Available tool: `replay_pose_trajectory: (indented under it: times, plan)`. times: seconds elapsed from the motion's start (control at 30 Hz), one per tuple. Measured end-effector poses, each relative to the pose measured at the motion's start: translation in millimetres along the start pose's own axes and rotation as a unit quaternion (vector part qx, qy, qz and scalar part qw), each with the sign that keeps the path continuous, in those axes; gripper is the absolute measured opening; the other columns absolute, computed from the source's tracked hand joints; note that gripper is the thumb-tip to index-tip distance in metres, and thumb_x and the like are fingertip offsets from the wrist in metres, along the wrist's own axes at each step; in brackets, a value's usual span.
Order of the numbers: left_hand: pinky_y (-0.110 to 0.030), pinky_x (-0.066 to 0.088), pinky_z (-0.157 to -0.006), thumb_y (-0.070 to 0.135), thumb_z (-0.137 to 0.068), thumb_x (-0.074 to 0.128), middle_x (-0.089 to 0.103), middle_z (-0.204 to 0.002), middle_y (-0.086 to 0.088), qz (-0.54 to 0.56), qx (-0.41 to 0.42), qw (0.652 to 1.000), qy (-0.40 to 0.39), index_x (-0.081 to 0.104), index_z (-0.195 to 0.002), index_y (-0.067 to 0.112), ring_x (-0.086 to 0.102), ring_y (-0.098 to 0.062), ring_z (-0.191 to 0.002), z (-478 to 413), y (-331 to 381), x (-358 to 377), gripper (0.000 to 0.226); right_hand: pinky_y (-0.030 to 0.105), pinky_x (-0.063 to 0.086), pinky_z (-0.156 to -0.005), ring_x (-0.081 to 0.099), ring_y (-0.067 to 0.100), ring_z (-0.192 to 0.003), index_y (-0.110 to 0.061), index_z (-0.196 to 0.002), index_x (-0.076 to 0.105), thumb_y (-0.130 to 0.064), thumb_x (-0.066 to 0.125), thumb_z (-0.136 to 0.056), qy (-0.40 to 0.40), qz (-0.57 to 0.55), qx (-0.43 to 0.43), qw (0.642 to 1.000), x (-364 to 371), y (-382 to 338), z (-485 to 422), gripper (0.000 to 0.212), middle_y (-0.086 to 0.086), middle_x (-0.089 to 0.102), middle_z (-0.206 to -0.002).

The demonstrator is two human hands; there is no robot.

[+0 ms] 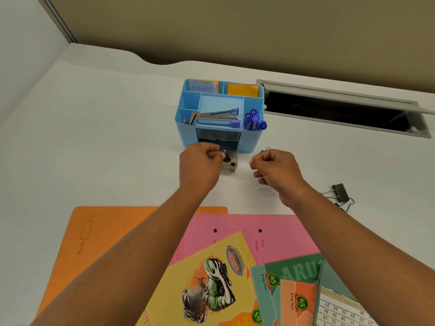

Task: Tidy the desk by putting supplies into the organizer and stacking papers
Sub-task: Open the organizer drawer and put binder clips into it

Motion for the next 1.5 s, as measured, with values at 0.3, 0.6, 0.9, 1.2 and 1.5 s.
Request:
replay_pose_trajectory:
  times: [0.3,0.6,0.9,1.2,1.5]
  plan:
    - [-0.002,0.045,-0.061,0.023,-0.089,0.068,0.067,-0.092,0.017,0.039,0.014,0.999,0.027,0.067,-0.109,0.024,0.063,0.001,-0.071,25,-13,-11,0.020,0.030,0.054,-0.072,0.065,0.013,-0.076,-0.024,-0.080,0.069,-0.008,0.069,-0.078,0.098,0.120,-0.056,0.986,-43,16,-28,0.016,-0.007,0.068,-0.077]
    - [-0.006,0.043,-0.058,0.026,-0.090,0.066,0.063,-0.087,0.022,0.022,0.040,0.999,0.008,0.068,-0.107,0.022,0.057,0.003,-0.064,54,-23,-3,0.018,0.027,0.044,-0.076,0.059,0.017,-0.091,-0.021,-0.114,0.066,-0.025,0.074,-0.078,0.088,0.288,-0.094,0.949,-43,26,-38,0.037,-0.001,0.066,-0.105]
    - [-0.016,0.045,-0.063,0.031,-0.090,0.065,0.061,-0.082,0.023,-0.001,0.054,0.998,-0.011,0.068,-0.109,0.022,0.056,0.006,-0.069,55,-19,1,0.021,0.032,0.053,-0.070,0.061,0.020,-0.082,-0.022,-0.098,0.070,-0.031,0.073,-0.079,0.087,0.357,-0.108,0.924,-31,17,-49,0.020,0.001,0.068,-0.094]
    - [-0.023,0.050,-0.064,0.037,-0.089,0.067,0.069,-0.088,0.013,0.044,0.012,0.995,-0.089,0.069,-0.100,0.026,0.064,-0.003,-0.066,45,-9,-1,0.016,0.029,0.055,-0.072,0.061,0.007,-0.076,-0.029,-0.097,0.067,-0.032,0.074,-0.079,-0.040,0.295,-0.262,0.918,2,-7,5,0.020,-0.016,0.065,-0.088]
    - [-0.027,0.054,-0.066,0.025,-0.086,0.072,0.074,-0.078,0.003,0.057,-0.029,0.993,-0.103,0.071,-0.096,0.022,0.070,-0.009,-0.068,34,2,-3,0.011,0.022,0.050,-0.067,0.061,0.003,-0.080,-0.028,-0.100,0.071,-0.034,0.073,-0.080,-0.092,0.256,-0.341,0.900,18,-13,20,0.021,-0.016,0.069,-0.089]
Point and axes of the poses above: each hand's wrist, its own z-axis away from the middle knuckle, its own x-axis out of the palm, y = z × x, the point moved 3 cm from there along -z, towards the middle knuckle
